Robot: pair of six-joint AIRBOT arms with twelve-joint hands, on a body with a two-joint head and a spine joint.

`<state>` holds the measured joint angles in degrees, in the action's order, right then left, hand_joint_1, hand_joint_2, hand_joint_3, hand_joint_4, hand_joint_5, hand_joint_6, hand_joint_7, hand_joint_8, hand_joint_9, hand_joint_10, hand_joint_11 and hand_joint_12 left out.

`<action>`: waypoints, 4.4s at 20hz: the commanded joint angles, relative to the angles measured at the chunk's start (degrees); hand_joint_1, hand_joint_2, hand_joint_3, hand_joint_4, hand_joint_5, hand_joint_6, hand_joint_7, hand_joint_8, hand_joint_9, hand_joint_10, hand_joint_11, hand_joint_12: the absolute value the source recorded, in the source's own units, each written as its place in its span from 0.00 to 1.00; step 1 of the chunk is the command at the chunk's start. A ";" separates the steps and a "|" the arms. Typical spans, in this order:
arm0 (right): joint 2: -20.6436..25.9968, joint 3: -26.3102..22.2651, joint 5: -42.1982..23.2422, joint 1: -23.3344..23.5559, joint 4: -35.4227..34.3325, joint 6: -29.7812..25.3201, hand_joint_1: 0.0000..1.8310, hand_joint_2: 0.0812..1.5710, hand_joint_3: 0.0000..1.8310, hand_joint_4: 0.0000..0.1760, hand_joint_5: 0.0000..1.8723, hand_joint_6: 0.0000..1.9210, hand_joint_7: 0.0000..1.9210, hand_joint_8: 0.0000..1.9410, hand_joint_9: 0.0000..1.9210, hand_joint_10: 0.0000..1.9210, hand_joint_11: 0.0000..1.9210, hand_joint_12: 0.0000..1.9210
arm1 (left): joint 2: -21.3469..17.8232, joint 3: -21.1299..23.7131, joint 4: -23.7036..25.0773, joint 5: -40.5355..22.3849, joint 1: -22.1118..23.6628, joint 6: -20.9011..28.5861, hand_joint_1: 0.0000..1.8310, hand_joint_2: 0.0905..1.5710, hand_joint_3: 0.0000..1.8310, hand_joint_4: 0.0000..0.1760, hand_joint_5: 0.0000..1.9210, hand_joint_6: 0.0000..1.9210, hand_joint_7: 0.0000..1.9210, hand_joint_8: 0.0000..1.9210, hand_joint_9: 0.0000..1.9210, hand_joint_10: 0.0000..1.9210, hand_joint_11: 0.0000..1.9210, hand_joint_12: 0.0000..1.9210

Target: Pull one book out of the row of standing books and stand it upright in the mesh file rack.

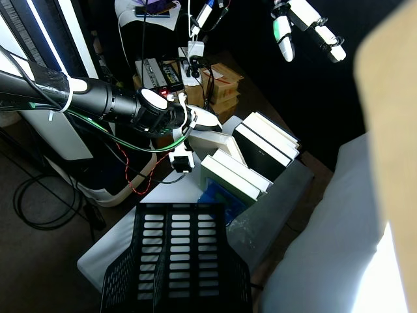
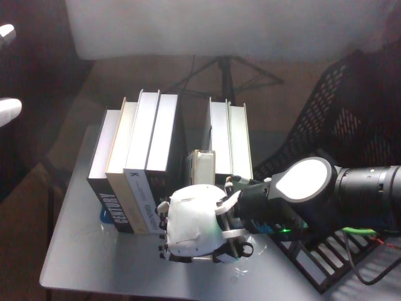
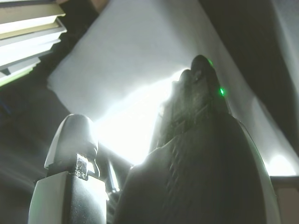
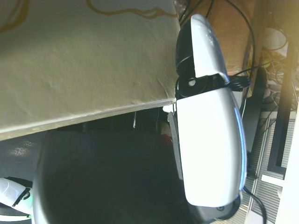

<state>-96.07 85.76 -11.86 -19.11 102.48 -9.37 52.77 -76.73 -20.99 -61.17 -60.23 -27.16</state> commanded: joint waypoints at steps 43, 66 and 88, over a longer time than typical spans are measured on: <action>7.22 -0.52 -7.07 6.43 -2.31 -0.20 0.45 0.53 0.00 0.00 0.00 0.00 0.00 0.00 0.00 0.00 0.00 0.00 | 0.44 -0.65 -2.26 -8.05 0.38 0.06 0.28 0.84 0.00 0.45 0.01 0.01 0.00 0.00 0.00 0.00 0.00 0.00; 3.44 1.94 -4.06 8.11 7.74 -0.26 0.49 0.56 0.00 0.00 0.00 0.00 0.00 0.00 0.00 0.00 0.00 0.00 | 0.16 -0.27 -4.77 -10.56 -1.60 0.53 0.30 0.89 0.02 0.32 0.02 0.01 0.00 0.00 0.00 0.00 0.00 0.00; 6.71 -1.97 -7.03 12.02 8.86 -2.11 0.47 0.53 0.00 0.00 0.00 0.00 0.00 0.00 0.00 0.00 0.00 0.00 | -0.73 1.30 -8.40 -13.34 -4.65 0.78 0.28 0.91 0.01 0.44 0.01 0.00 0.00 0.00 0.00 0.00 0.00 0.00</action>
<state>-90.00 83.94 -20.01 -7.44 112.57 -11.77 52.71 -75.16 -27.86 -66.94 -65.17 -26.50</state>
